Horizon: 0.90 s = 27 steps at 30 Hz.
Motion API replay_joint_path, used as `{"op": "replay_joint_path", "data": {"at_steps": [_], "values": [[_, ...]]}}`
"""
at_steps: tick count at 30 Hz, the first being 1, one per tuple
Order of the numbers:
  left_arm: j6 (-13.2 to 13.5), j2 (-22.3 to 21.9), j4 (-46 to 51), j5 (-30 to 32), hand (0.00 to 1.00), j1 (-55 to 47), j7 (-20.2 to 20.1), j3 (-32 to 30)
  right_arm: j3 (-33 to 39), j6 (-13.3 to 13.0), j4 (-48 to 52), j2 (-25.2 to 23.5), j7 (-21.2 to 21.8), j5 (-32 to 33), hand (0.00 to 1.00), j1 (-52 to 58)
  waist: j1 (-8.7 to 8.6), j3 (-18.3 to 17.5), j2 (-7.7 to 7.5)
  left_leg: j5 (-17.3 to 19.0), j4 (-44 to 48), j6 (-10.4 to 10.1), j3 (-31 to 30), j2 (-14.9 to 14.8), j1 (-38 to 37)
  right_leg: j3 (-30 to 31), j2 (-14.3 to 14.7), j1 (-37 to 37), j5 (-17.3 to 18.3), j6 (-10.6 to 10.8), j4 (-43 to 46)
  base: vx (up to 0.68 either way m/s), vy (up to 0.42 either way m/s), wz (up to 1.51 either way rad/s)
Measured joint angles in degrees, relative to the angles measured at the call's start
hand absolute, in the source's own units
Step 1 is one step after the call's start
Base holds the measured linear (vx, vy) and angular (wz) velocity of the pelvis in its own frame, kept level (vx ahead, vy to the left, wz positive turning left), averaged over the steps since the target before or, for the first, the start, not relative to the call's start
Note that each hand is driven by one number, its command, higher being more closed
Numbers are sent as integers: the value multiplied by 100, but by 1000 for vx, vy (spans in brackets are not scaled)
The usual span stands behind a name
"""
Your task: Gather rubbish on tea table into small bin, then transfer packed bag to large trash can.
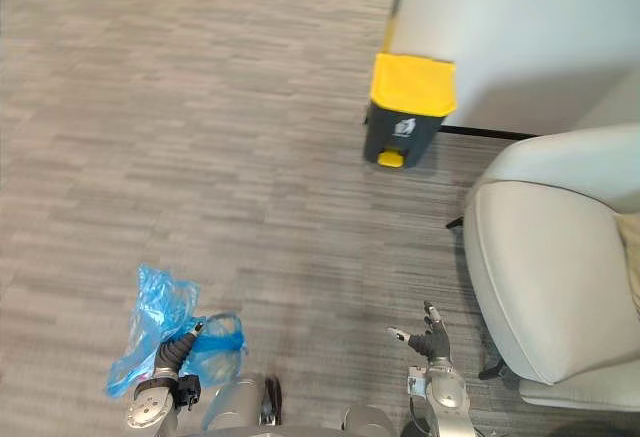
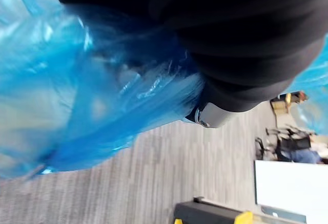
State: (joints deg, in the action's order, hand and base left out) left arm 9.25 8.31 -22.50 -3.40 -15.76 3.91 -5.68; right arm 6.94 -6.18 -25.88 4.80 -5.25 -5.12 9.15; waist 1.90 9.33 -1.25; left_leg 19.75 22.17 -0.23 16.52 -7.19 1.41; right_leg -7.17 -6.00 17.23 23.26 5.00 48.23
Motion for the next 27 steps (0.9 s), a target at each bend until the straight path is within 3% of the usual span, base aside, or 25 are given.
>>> {"op": "replay_joint_path", "data": {"at_steps": [1, 3, 5, 6, 7, 8, 9, 10, 11, 12, 14, 16, 17, 18, 19, 20, 22, 23, 24, 25, 27], "values": [[0, 129, -81, 0, 100, 121, -1, -21, 3, -15, -47, 27, -6, -4, 0, -54, -107, 13, -4, -34, -282, -72, 81, 1, -231, -258, 24, 342, -104, -100, -599, 490, 43, -23], [-5, 203, -398, 9, 100, 352, 2, -19, 16, 10, -328, 117, -7, -60, 0, -99, -184, 30, 25, -131, -646, -237, 101, -7, -632, -420, 201, 620, -646, -211, -1815, 467, 1, -1], [-5, 267, -663, 72, 100, 399, 13, -65, 26, 37, -478, 146, -6, -228, 0, 54, -378, -6, -27, -231, -659, -437, -137, 22, -1002, -355, 350, 520, -2253, -690, -2564, 567, -99, 52], [-5, 222, -716, 76, 100, 422, 9, -73, 31, 39, -498, 183, -4, -231, 0, 49, -405, -7, 18, -230, -552, -456, -212, -10, -1012, -387, 336, 494, -2129, -699, -2449, 747, -164, 35], [-5, 94, -745, 78, 100, 440, 9, -64, 21, 32, -480, 253, 2, -239, 0, -4, -383, 3, 129, -548, 265, -843, -309, -223, -791, -552, 376, 397, -1861, -824, -2193, 621, -145, 2], [-10, 39, -748, 79, 100, 447, 6, -59, 18, 29, -435, 273, 2, -248, 0, -34, -377, 38, 170, -779, 789, -747, -360, -269, -606, -554, 405, 277, -1746, -852, -2212, 608, -147, -12], [-15, -77, -748, 78, 100, 445, -2, -62, -9, 19, -391, 320, 0, -290, 0, -70, -373, 126, 251, -1318, 1669, -498, -400, -393, -269, -520, 455, -45, -1622, -875, -2360, 449, -119, -18], [-11, -187, -736, 77, 100, 385, -6, -55, -39, 18, -383, 356, -2, -350, 0, -122, -304, 244, 330, -1486, 2628, -350, -442, -608, 38, -477, 548, -466, -1566, -950, -2586, 543, -90, -42], [-8, -269, -731, 76, 100, 388, -10, -33, -58, 26, -383, 329, -7, -359, 0, -147, -183, 278, 355, -1079, 3507, -194, -493, -703, 417, -299, 655, -915, -1493, -1020, -2825, 639, -55, -66], [-5, -274, -729, 76, 100, 401, -15, 24, -100, 19, -304, 270, -8, -363, 0, -160, -69, 305, 310, -826, 3784, -160, -517, -651, 752, -146, 661, -1327, -1445, -1057, -3067, 521, -14, -64], [12, -256, -719, 77, 100, 382, -18, 68, -106, -12, -169, 197, -15, -371, 0, -211, 32, 330, 217, -689, 3452, 25, -444, -460, 1335, 40, 559, -1801, -1249, -928, -3410, 502, 25, -54], [6, -268, -724, 83, 100, 343, -24, 144, -100, -6, -215, 255, -73, -394, 0, -333, 63, 346, 198, -693, 2448, 22, -438, -299, 1867, 178, 516, -2058, -1077, -756, -3594, 472, 113, -45], [5, -280, -728, 94, 100, 335, -22, 155, -24, -5, -296, 253, -113, -394, 0, -356, 76, 340, 239, -834, 1251, -163, -502, -101, 1955, 262, 452, -2252, -964, -648, -3681, 478, 185, -42], [8, -312, -729, 115, 100, 277, -19, 156, 52, 1, -447, 293, -148, -395, 0, -371, 115, 317, 295, -1349, -142, -385, -591, 50, 1871, 379, 493, -2417, -809, -502, -3800, 588, 271, -53], [0, -296, -754, 130, 100, 273, -17, 151, 54, 18, -549, 304, -179, -395, 0, -386, 181, 298, 326, -1792, -128, -78, -604, 57, 1829, 466, 472, -2493, -714, -442, -3810, 505, 248, -44], [-4, -248, -791, 132, 100, 300, -10, 106, 32, 54, -714, 250, -210, -397, 0, -395, 206, 220, 99, -1482, 25, 117, -516, 274, 1821, 600, 245, -2522, -642, -381, -3752, 656, 284, -15], [-4, -332, -789, 183, 100, 424, -9, 125, 70, 52, -705, 296, -220, -403, 0, -396, 178, 207, 62, -1128, 328, 318, -422, 434, 1812, 679, 26, -2379, -573, -239, -3136, 573, 213, 1], [-4, -351, -792, 184, 100, 417, -5, 171, 76, 51, -706, 288, -216, -405, 0, -397, 164, 209, 60, -876, 411, 395, -337, 524, 1606, 753, -103, -2164, -604, 50, -2298, 551, 240, -13], [-11, -340, -798, 185, 100, 393, -2, 189, 53, 50, -707, 258, -219, -425, 0, -428, 82, 216, 66, -651, 341, 458, -342, 625, 1250, 743, -239, -1745, -857, 517, -1056, 538, 226, -9], [-21, -317, -802, 190, 100, 386, 4, 192, 22, 45, -708, 235, -220, -444, 0, -437, 34, 222, 66, -568, 300, 467, -340, 652, 1045, 744, -292, -1547, -934, 634, -431, 631, 218, 0], [-37, -227, -804, 191, 100, 342, 57, 315, -136, 44, -671, 202, -218, -453, 0, -395, -40, 236, 96, -461, 51, 478, -297, 645, 229, 509, -316, -892, -691, 202, 665, 458, 86, -5]]}}
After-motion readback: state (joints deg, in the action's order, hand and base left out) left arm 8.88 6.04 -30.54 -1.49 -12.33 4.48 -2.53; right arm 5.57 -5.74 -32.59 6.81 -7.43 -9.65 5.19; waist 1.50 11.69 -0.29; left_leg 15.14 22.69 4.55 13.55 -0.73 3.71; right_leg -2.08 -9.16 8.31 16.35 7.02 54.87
